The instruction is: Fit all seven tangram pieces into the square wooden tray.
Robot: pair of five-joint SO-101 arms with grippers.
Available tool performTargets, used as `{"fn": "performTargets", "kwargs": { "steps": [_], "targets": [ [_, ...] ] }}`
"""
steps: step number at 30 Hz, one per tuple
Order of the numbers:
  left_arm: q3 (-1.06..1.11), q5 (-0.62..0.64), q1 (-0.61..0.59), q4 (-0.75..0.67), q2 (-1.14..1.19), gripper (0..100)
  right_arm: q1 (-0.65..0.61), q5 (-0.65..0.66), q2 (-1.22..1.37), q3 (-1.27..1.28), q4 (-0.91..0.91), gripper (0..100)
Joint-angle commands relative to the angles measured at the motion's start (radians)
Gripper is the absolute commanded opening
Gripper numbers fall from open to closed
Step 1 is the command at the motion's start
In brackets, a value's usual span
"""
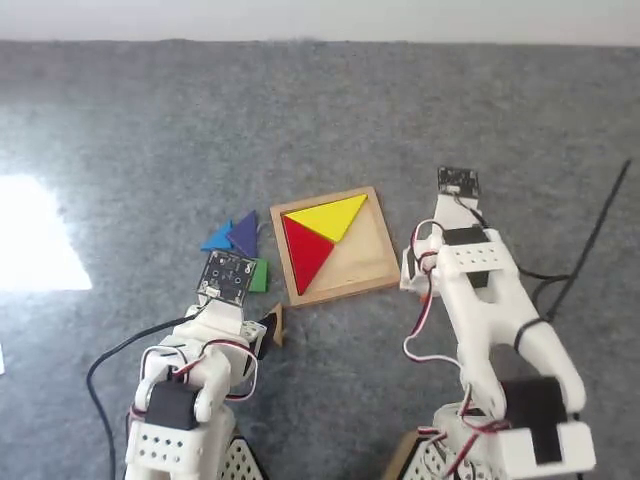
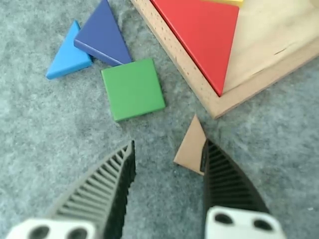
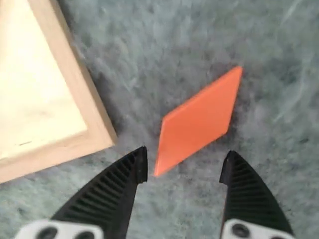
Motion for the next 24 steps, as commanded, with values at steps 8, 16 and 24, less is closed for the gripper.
{"fn": "performTargets", "kwargs": {
  "steps": [8, 16, 24],
  "targets": [
    [-0.005, -0.014, 0.005, 0.005, -0.021, 21, 0.018, -0.017, 0.154, -0.1, -0.012, 24.2],
    [-0.005, -0.014, 0.005, 0.005, -0.021, 21, 0.154, 0.012, 0.297, -0.328, 0.059, 24.0],
    [-0.005, -0.014, 0.005, 0.005, -0.021, 21, 0.136, 0.086, 0.492, -0.578, 0.165, 24.0]
  ]
}}
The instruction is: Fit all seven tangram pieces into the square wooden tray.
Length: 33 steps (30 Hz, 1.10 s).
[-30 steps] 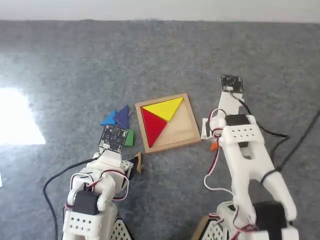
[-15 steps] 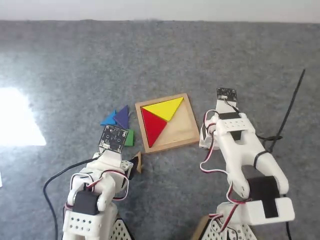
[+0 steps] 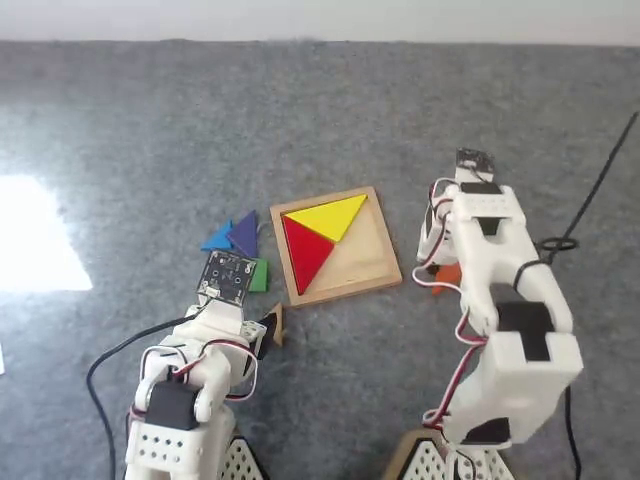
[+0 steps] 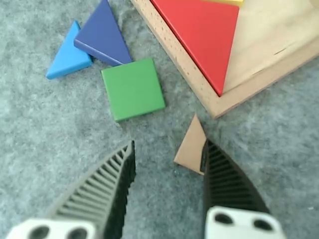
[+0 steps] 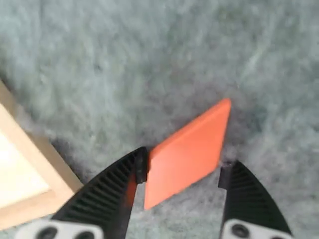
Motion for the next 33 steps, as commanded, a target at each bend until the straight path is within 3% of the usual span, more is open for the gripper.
{"fn": "performTargets", "kwargs": {
  "steps": [1, 9, 18, 23, 33],
  "targets": [
    [-0.005, -0.014, 0.005, 0.005, -0.021, 21, 0.005, 0.044, 0.054, -0.147, 0.008, 24.0],
    [-0.005, -0.014, 0.005, 0.005, -0.021, 21, 0.059, 0.044, -0.11, -0.169, 0.01, 18.8],
    [-0.005, -0.014, 0.005, 0.005, -0.021, 21, 0.054, -0.107, -0.472, 0.261, -0.07, 21.3],
    [-0.005, -0.014, 0.005, 0.005, -0.021, 21, 0.042, -0.11, -0.418, 0.35, -0.124, 21.3],
    [-0.005, -0.014, 0.005, 0.005, -0.021, 21, 0.048, -0.109, -0.11, 0.15, -0.085, 21.3]
  ]
}}
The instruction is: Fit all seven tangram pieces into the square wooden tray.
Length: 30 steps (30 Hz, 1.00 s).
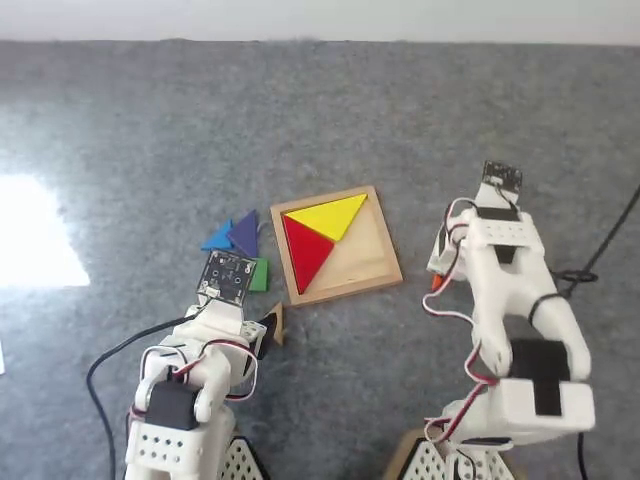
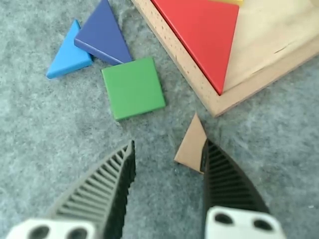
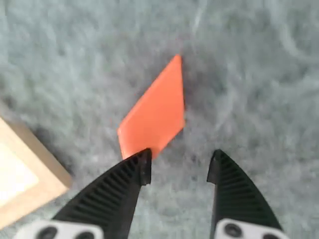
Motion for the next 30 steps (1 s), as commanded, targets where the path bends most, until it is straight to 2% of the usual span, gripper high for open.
{"fn": "performTargets", "kwargs": {
  "steps": [1, 9, 21, 30],
  "targets": [
    [-0.005, -0.014, 0.005, 0.005, -0.021, 21, -0.01, -0.008, 0.142, -0.141, 0.047, 21.3],
    [-0.005, -0.014, 0.005, 0.005, -0.021, 21, -0.108, -0.014, 0.203, -0.265, 0.085, 21.4],
    [-0.005, -0.014, 0.005, 0.005, -0.021, 21, -0.058, -0.157, -0.002, -0.278, 0.082, 21.4],
    [-0.005, -0.014, 0.005, 0.005, -0.021, 21, -0.079, -0.226, 0.145, -0.287, 0.024, 21.3]
  ]
}}
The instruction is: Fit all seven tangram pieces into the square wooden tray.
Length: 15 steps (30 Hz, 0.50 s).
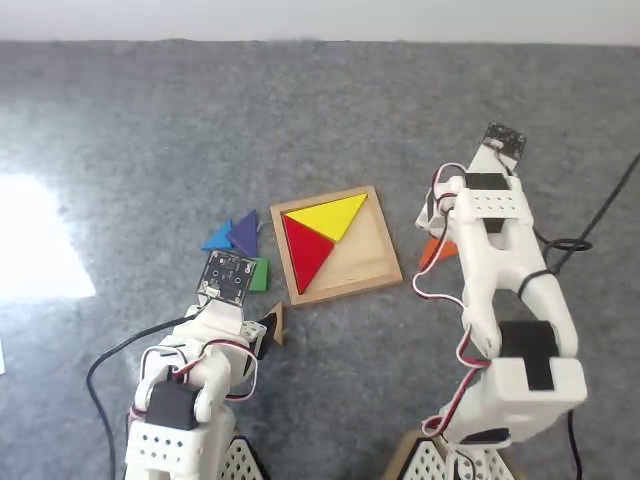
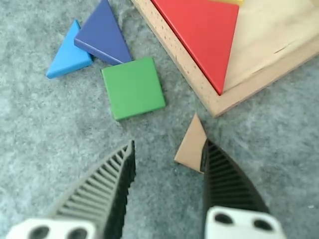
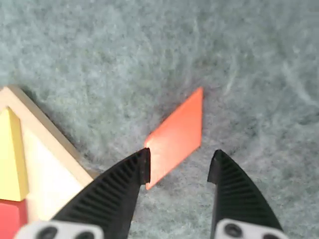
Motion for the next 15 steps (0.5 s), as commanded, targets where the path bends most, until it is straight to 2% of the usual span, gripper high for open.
{"fn": "performTargets", "kwargs": {
  "steps": [1, 6, 15],
  "targets": [
    [-0.005, -0.014, 0.005, 0.005, -0.021, 21, -0.004, -0.064, 0.079, -0.028, -0.024, 21.3],
    [-0.005, -0.014, 0.005, 0.005, -0.021, 21, 0.007, -0.103, 0.134, -0.038, -0.025, 21.5],
    [-0.005, -0.014, 0.005, 0.005, -0.021, 21, 0.002, -0.097, 0.268, -0.218, 0.027, 21.4]
  ]
}}
